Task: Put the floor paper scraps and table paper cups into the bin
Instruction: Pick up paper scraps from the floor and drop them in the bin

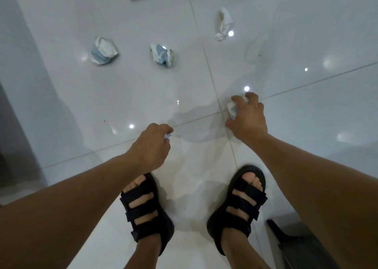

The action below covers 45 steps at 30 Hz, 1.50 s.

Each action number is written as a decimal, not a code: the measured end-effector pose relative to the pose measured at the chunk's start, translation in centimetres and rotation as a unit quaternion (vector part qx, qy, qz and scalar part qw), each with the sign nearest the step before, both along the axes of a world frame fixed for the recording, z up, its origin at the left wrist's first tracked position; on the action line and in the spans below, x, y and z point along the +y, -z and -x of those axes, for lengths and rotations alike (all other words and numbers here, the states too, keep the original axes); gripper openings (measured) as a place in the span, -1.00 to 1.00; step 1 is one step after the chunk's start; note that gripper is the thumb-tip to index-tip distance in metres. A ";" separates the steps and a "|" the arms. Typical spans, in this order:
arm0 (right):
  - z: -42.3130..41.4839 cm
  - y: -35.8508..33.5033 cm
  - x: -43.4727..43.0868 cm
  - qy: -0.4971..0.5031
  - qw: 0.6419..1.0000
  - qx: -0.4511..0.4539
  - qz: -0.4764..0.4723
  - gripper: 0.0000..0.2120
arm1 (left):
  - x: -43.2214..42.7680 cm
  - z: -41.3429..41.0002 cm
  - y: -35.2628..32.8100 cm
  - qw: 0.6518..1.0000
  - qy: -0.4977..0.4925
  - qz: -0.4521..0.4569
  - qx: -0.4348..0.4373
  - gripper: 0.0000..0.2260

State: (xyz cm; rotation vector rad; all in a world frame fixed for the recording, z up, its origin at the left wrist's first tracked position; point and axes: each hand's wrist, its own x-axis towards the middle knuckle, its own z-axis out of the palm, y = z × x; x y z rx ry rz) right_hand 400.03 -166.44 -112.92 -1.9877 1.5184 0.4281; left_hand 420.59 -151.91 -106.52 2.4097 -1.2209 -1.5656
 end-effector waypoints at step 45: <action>-14.6 -80.9 33.2 -0.677 0.716 -0.164 0.051 -0.34 | 37.0 9.0 -74.8 0.810 -0.519 0.125 -0.241 -0.69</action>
